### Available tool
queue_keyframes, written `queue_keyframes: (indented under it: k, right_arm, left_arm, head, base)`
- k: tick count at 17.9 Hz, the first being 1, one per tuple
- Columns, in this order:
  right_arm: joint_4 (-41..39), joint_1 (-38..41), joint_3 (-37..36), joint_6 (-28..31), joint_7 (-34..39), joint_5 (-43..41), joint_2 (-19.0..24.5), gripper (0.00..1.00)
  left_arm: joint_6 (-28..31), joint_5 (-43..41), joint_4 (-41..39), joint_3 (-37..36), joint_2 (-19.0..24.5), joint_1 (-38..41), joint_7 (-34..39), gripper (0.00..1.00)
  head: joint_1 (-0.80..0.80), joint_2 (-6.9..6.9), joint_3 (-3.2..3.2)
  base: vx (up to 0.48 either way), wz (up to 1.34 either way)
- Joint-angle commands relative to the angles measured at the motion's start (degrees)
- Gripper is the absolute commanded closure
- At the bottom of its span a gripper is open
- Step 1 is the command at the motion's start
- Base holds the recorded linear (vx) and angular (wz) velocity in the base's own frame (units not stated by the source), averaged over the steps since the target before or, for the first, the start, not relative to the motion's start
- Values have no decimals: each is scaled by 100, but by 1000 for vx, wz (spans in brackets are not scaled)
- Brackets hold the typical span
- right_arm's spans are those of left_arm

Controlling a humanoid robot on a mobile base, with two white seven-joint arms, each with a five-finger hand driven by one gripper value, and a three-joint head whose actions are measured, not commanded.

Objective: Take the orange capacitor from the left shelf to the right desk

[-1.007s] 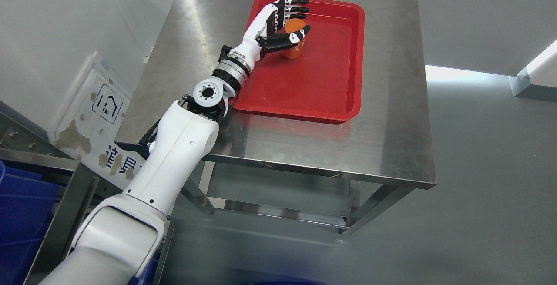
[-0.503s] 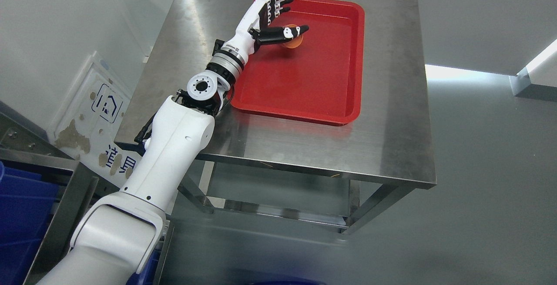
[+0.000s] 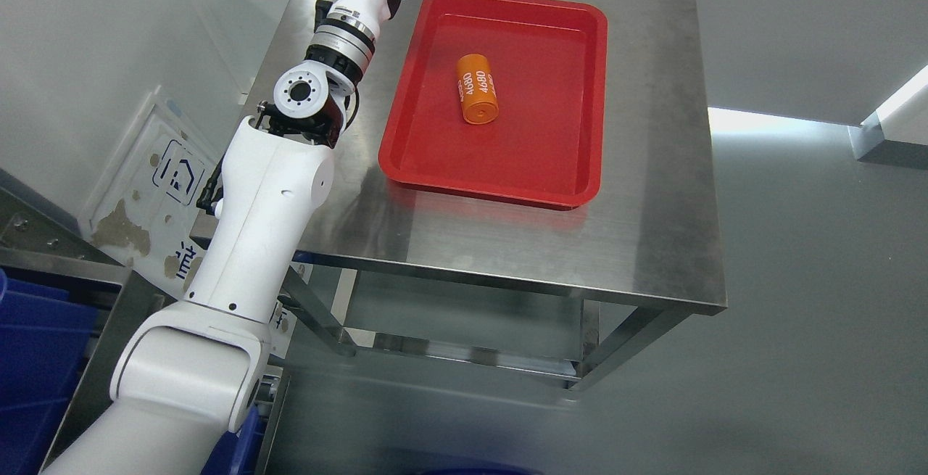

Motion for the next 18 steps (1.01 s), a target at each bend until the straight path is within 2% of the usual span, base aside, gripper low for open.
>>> queue_keyframes:
  k: [1, 7, 12, 18]
  right_arm:
    - [-100, 114, -70, 5, 2, 18, -100, 0]
    - [-100, 114, -70, 5, 2, 18, -100, 0]
    - [-100, 114, -70, 5, 2, 18, -100, 0]
    - [-100, 114, -70, 5, 2, 18, -100, 0]
  left_arm:
    - [480, -675, -367, 820, 100, 514, 80, 6]
    - [480, -676, -885, 1092, 100, 717, 45, 3]
    - [471, -676, -1333, 1092, 100, 1384, 10, 0]
    - [480, -676, -1484, 1110, 100, 1421, 18, 0]
  head:
    - [0, 0, 0]
    - [0, 0, 0]
    - [0, 0, 0]
    - [0, 0, 0]
  base:
    - [0, 0]
    - [0, 0]
    - [0, 0]
    - [0, 0]
